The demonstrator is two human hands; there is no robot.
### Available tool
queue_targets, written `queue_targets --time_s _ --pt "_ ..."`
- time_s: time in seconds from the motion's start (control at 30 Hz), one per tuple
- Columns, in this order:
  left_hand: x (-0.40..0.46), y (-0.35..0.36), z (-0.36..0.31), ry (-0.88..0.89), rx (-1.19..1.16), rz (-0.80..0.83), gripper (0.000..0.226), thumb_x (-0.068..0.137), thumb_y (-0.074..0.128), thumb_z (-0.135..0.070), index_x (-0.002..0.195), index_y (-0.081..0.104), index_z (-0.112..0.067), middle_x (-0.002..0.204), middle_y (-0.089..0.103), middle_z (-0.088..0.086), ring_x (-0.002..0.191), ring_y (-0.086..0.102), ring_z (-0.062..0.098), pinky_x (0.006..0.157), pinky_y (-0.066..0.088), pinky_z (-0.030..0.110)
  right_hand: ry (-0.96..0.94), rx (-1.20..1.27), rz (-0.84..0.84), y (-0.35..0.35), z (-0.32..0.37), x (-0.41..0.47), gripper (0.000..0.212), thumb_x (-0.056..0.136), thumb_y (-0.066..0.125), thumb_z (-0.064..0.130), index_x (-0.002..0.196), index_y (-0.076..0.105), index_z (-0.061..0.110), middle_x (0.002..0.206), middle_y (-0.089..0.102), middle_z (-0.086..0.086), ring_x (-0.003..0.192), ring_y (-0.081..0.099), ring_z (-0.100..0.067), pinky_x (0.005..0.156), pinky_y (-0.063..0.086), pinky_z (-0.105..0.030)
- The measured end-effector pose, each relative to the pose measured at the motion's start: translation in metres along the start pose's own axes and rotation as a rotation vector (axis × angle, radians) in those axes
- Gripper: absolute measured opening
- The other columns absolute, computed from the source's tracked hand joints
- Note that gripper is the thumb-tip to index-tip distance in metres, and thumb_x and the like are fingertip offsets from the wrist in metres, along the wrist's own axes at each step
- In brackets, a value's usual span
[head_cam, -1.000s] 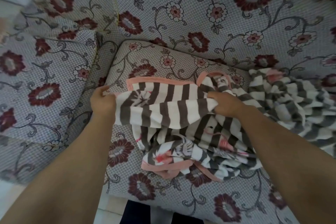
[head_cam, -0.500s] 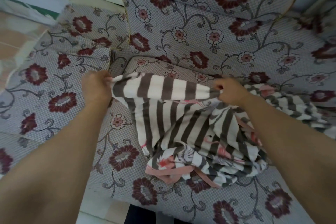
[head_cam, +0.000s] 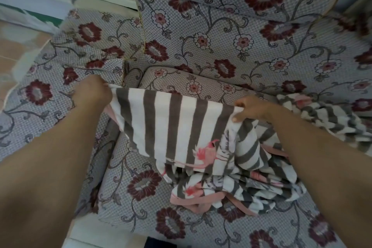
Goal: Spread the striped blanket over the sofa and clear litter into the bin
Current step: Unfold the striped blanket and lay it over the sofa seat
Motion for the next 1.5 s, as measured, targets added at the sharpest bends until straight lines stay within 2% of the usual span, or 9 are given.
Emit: queue_targets --time_s 0.1,0.2,0.37,0.57,0.77,0.93,1.03,1.2,1.5 --pt "0.030 0.033 -0.018 -0.020 -0.239 0.018 0.034 0.089 0.050 -0.005 0.122 0.054 -0.005 0.124 0.055 0.028 0.110 0.055 0.045 0.085 0.049 0.044 -0.028 0.026 -0.127 0.005 -0.012 0.037 0.021 0.073 0.081 0.019 0.082 0.066 0.007 0.082 0.067 -0.005 0.075 0.061 -0.018 0.060 0.043 -0.025" --pt "0.056 0.070 -0.027 -0.109 -0.436 0.035 0.036 0.086 0.054 -0.001 0.120 0.048 -0.011 0.118 0.054 0.020 0.095 0.058 0.044 0.064 0.058 0.045 -0.020 0.099 -0.198 0.013 -0.024 0.072 0.030 0.079 0.076 0.027 0.087 0.066 0.000 0.079 0.064 -0.010 0.072 0.058 -0.019 0.064 0.042 -0.028" --pt "0.127 0.131 -0.053 -0.158 -0.592 0.062 0.042 0.080 0.063 -0.001 0.119 0.047 -0.007 0.121 0.054 0.014 0.100 0.058 0.038 0.075 0.057 0.051 0.003 -0.206 -0.541 0.011 -0.035 0.149 0.028 0.088 0.064 0.029 0.073 0.060 0.005 0.078 0.055 -0.015 0.082 0.055 -0.027 0.072 0.043 -0.035" --pt "0.177 0.168 -0.088 -0.016 -0.547 -0.105 0.025 0.086 0.048 -0.008 0.110 0.056 -0.007 0.115 0.060 0.022 0.105 0.057 0.037 0.090 0.049 0.043 0.182 -0.226 -0.842 0.006 -0.026 0.207 0.027 0.091 0.056 0.027 0.068 0.050 0.013 0.087 0.064 -0.022 0.087 0.062 -0.038 0.070 0.047 -0.036" --pt "0.211 0.197 -0.118 0.334 -0.410 -0.022 0.039 0.083 0.060 -0.009 0.121 0.056 -0.002 0.128 0.052 0.023 0.117 0.051 0.037 0.099 0.042 0.039 0.167 -0.070 -1.040 -0.006 -0.019 0.246 0.017 0.095 0.047 0.018 0.094 0.055 0.002 0.099 0.062 -0.028 0.097 0.059 -0.041 0.080 0.046 -0.043" --pt "0.230 0.225 -0.131 0.427 -0.323 0.140 0.069 0.082 0.067 -0.011 0.143 0.035 -0.004 0.152 0.013 0.020 0.140 0.021 0.034 0.113 0.019 0.024 0.088 0.087 -0.707 0.026 -0.029 0.280 0.055 0.094 0.051 0.019 0.143 0.027 0.012 0.128 0.054 -0.027 0.112 0.055 -0.042 0.084 0.041 -0.033" --pt "0.235 0.242 -0.127 0.391 -0.151 0.223 0.072 0.083 0.067 -0.019 0.144 0.032 -0.005 0.151 0.002 0.024 0.139 0.018 0.042 0.115 0.016 0.026 0.062 -0.172 -0.456 0.043 -0.043 0.298 0.059 0.095 0.051 0.027 0.144 0.028 0.005 0.145 0.039 -0.022 0.132 0.039 -0.037 0.105 0.036 -0.040" --pt "0.224 0.226 -0.118 0.396 -0.221 0.047 0.058 0.083 0.065 -0.011 0.136 0.043 -0.006 0.146 0.017 0.024 0.132 0.032 0.044 0.111 0.029 0.034 0.070 -0.301 -0.387 0.041 -0.044 0.297 0.063 0.096 0.048 0.034 0.149 0.023 0.011 0.156 0.024 -0.015 0.143 0.024 -0.032 0.116 0.024 -0.045" --pt "0.127 0.229 -0.089 0.182 -0.236 0.230 0.052 0.085 0.058 -0.012 0.132 0.038 -0.001 0.137 0.036 0.028 0.122 0.044 0.044 0.100 0.039 0.040 -0.157 -0.336 -0.358 0.084 0.027 0.233 0.054 0.092 0.051 0.025 0.144 0.036 0.018 0.152 0.034 -0.012 0.139 0.034 -0.027 0.113 0.028 -0.039"
Point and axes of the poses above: each hand's wrist, its own x-axis towards the middle knuckle, its own y-axis out of the palm, z = x × y, the point moved 2 cm from there along x, towards the middle knuckle
